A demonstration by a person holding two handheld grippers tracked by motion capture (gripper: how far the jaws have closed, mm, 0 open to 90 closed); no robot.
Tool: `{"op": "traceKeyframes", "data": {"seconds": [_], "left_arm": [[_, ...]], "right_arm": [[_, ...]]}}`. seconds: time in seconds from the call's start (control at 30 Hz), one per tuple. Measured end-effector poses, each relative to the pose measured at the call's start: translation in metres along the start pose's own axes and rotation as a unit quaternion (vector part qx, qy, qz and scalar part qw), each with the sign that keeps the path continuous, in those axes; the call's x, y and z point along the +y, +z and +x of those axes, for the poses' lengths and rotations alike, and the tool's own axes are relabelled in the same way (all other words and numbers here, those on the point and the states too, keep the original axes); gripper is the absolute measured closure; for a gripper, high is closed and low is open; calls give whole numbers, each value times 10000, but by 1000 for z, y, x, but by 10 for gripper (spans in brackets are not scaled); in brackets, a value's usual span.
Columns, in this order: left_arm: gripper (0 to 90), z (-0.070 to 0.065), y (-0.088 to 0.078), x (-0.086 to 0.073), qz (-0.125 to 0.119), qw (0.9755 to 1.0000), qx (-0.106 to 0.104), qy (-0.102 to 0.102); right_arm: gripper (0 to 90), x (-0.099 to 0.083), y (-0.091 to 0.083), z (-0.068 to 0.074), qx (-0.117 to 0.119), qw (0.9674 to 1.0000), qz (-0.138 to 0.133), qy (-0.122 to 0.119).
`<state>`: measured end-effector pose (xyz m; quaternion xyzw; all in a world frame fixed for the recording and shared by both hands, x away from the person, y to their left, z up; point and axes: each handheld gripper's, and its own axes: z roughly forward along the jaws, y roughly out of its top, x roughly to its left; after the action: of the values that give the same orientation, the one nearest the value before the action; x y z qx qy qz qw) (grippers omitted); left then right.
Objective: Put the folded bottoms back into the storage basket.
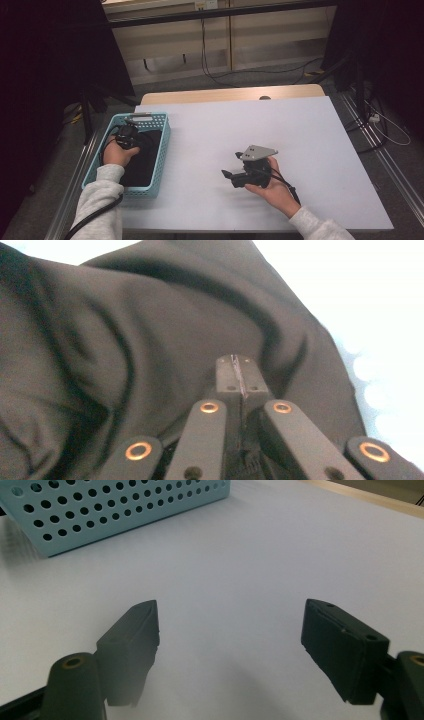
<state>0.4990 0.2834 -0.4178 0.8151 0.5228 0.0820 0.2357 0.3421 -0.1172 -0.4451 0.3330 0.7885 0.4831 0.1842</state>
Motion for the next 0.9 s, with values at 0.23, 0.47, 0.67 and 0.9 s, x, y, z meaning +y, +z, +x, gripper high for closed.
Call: {"op": "traceKeyframes", "data": {"seconds": [0.23,0.47,0.67,0.9], "left_arm": [[900,0,7,16,-371,9987,341,-24],[900,-5,29,22,-224,9992,321,91],[900,-15,32,26,-104,9996,-185,164],[900,-7,8,27,-71,9996,-197,163]], "right_arm": [[229,1,0,-1,-28,10000,-27,-1],[229,0,-1,-2,-47,10000,-10,14],[230,-1,-3,-3,-42,10000,-16,33],[229,-1,-3,-4,-74,10000,-28,35]]}}
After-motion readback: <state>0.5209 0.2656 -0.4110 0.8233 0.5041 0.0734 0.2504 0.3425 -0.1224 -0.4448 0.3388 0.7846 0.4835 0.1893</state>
